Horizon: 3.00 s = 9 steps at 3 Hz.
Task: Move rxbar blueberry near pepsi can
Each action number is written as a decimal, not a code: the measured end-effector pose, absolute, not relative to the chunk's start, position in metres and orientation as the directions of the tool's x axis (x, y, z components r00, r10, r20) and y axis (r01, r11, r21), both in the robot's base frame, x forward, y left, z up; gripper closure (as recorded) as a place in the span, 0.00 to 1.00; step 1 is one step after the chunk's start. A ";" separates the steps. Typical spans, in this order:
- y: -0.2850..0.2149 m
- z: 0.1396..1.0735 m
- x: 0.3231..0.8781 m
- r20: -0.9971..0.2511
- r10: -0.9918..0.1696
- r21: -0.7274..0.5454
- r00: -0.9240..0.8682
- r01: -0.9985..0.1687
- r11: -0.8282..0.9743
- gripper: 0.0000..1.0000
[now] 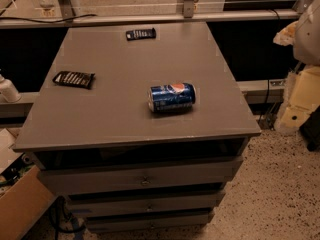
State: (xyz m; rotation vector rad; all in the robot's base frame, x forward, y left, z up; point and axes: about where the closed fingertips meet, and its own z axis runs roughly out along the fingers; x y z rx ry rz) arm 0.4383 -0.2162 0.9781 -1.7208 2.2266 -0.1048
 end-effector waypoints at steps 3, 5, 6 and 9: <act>-0.198 0.972 0.519 -0.305 -0.939 -0.314 -0.156 -0.915 0.254 0.00; -0.161 0.960 0.623 -0.477 -0.865 -0.277 -0.155 -0.908 0.315 0.00; -0.123 0.941 0.665 -0.560 -0.808 -0.217 -0.184 -0.908 0.358 0.00; -0.100 0.926 0.718 -0.668 -0.726 -0.211 -0.161 -0.895 0.393 0.00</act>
Offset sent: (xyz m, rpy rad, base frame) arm 0.0766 0.0157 -0.0117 0.0676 -0.1050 0.0544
